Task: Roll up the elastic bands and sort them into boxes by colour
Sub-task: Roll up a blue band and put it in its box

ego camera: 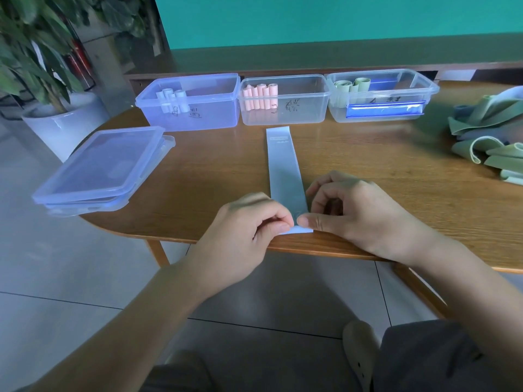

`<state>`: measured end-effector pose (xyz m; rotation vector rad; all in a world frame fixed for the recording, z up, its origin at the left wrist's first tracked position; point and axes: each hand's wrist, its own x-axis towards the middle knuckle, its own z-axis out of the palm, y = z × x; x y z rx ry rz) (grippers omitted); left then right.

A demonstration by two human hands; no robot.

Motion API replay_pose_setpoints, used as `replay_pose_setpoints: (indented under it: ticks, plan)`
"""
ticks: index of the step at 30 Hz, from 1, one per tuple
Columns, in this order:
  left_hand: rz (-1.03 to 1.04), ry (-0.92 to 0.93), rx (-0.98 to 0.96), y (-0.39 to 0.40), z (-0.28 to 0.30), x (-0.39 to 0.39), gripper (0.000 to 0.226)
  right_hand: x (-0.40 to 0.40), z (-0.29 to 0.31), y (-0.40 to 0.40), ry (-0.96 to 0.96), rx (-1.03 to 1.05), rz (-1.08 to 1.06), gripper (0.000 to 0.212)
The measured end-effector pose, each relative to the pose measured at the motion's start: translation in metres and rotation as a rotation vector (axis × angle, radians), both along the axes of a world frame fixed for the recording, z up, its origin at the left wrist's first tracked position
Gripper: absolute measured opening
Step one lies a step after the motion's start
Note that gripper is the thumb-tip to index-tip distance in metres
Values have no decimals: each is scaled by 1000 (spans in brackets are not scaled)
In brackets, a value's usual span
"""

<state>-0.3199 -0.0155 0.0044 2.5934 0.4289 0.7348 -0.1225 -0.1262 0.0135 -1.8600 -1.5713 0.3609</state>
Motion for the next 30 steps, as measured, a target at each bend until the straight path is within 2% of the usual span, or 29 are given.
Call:
replay_pose_setpoints:
  ticks: [3, 7, 11, 15, 23, 30]
  plan:
    - [0, 12, 0, 2, -2, -2, 6, -2, -1, 0, 3, 58, 21, 19]
    - [20, 3, -37, 2, -1, -2, 6, -4, -3, -4, -30, 154, 167, 8]
    - [30, 5, -28, 2, 1, 1, 3, 1, -7, -6, -73, 160, 261, 3]
    - [46, 24, -14, 3, 2, 2, 8, 5, -9, -7, -74, 155, 253, 14]
    - [37, -18, -3, 3, -1, 2, 7, 2, -11, -4, -99, 171, 195, 8]
    - [41, 1, 21, 7, -3, 1, 8, 4, -16, -1, -200, 218, 156, 14]
